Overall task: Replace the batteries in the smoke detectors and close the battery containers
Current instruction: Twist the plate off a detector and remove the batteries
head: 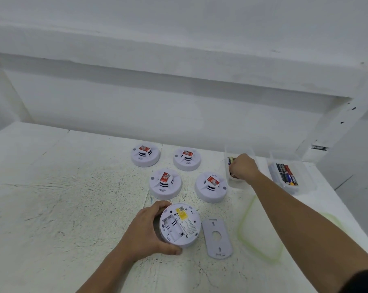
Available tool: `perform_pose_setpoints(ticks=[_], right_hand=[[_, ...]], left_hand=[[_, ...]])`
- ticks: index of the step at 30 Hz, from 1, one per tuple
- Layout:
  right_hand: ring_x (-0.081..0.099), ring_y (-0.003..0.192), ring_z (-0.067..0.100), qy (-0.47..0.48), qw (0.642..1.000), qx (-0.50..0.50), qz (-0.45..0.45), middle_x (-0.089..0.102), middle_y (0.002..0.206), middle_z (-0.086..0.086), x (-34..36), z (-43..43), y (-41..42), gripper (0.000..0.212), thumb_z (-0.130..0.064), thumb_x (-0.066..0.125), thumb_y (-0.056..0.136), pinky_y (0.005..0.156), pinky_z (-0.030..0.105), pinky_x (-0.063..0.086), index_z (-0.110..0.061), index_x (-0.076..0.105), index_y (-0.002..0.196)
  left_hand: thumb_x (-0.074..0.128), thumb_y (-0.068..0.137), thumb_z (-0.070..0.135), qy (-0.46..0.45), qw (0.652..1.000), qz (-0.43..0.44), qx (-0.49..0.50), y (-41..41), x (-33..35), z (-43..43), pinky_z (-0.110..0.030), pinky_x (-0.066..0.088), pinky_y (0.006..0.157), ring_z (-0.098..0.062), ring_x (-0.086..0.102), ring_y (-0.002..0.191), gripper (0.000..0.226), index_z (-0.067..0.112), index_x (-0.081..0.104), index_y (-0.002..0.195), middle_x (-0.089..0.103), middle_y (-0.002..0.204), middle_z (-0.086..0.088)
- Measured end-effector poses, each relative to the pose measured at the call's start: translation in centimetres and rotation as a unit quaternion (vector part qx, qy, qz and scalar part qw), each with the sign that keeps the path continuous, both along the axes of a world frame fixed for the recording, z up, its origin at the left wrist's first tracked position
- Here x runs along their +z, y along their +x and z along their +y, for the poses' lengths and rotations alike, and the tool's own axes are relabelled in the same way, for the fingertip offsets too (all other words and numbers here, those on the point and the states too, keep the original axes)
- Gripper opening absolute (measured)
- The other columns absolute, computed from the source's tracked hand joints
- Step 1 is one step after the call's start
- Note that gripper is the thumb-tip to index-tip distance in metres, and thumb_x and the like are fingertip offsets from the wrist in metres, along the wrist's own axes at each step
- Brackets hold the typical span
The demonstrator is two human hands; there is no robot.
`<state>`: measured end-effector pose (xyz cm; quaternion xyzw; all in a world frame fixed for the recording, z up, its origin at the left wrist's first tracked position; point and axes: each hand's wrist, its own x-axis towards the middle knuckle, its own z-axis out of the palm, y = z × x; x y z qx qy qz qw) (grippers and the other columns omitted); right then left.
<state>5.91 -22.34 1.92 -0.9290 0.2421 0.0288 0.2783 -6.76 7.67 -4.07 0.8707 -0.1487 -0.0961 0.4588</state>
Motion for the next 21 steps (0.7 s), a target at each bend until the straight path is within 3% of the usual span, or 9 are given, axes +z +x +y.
perform_pose_setpoints(ticks=[2,4,6,8,11,14,18,21], right_hand=[[0.029,0.048,0.016,0.007,1.0,0.005,0.008,0.034,0.054,0.004,-0.1,-0.1,0.0,0.031,0.005,0.05,0.077,0.045,0.023,0.021,-0.011,0.033,0.057],[0.04,0.054,0.019,0.018,1.0,0.007,0.011,0.048,0.063,0.009,0.0,-0.3,0.1,0.009,0.005,0.05,0.076,0.05,0.024,0.029,0.0,0.055,0.069],[0.047,0.064,0.022,0.028,0.999,0.013,0.015,0.055,0.073,0.012,-0.3,-0.6,0.3,0.025,0.004,0.05,0.076,0.058,0.027,0.035,0.011,0.064,0.095],[0.045,0.067,0.021,0.027,0.999,0.027,0.008,0.052,0.075,0.011,-0.2,-0.8,0.1,0.031,0.005,0.049,0.076,0.061,0.028,0.035,0.014,0.062,0.103],[0.046,0.068,0.02,0.04,0.999,0.031,-0.012,0.054,0.074,0.015,0.0,-1.0,-0.3,0.028,0.005,0.047,0.079,0.063,0.034,0.045,0.015,0.061,0.1],[0.057,0.071,0.027,0.063,0.996,0.036,-0.048,0.067,0.09,0.024,0.2,-1.3,-0.8,0.021,0.001,0.049,0.083,0.069,0.04,0.052,0.009,0.066,0.093],[0.052,0.069,0.021,0.073,0.991,0.049,-0.102,0.065,0.081,0.018,1.0,-1.6,-2.0,0.021,-0.006,0.05,0.086,0.064,0.028,0.042,0.008,0.065,0.09],[0.058,0.077,0.018,0.084,0.983,0.06,-0.154,0.065,0.079,0.003,2.0,-2.0,-3.2,0.016,-0.007,0.053,0.088,0.068,0.025,0.042,-0.003,0.069,0.086]], left_hand=[[0.09,0.029,0.063,-0.001,1.0,-0.003,0.0,0.0,0.0,0.0,-0.034,0.049,0.091,-0.002,0.055,0.108,0.101,0.05,0.044,0.118,0.061,0.112,0.028],[0.09,0.03,0.062,0.004,1.0,-0.008,0.0,0.0,0.1,-0.1,-0.03,0.048,0.091,0.001,0.053,0.108,0.1,0.05,0.044,0.118,0.06,0.112,0.03],[0.09,0.03,0.063,0.005,1.0,-0.013,-0.003,0.0,0.1,-0.1,-0.032,0.048,0.092,0.001,0.053,0.108,0.101,0.05,0.044,0.119,0.059,0.111,0.03],[0.09,0.031,0.061,0.001,1.0,-0.018,-0.006,-0.1,0.3,-0.1,-0.032,0.048,0.092,0.0,0.054,0.107,0.1,0.05,0.045,0.12,0.059,0.111,0.031],[0.09,0.035,0.06,-0.001,0.999,-0.037,-0.019,-0.2,0.6,-0.3,-0.032,0.049,0.092,0.0,0.057,0.103,0.1,0.05,0.046,0.124,0.061,0.109,0.03],[0.09,0.038,0.059,-0.004,0.998,-0.054,-0.027,-0.4,1.0,-0.6,-0.034,0.049,0.092,0.001,0.06,0.101,0.097,0.046,0.05,0.126,0.064,0.107,0.028],[0.093,0.044,0.048,-0.013,0.997,-0.073,-0.034,-0.7,1.5,-1.1,-0.038,0.051,0.089,0.0,0.064,0.097,0.085,0.044,0.055,0.119,0.067,0.105,0.024],[0.094,0.045,0.041,-0.018,0.996,-0.086,-0.023,-1.0,1.8,-1.6,-0.032,0.054,0.081,-0.001,0.066,0.093,0.078,0.041,0.057,0.114,0.069,0.102,0.022]])
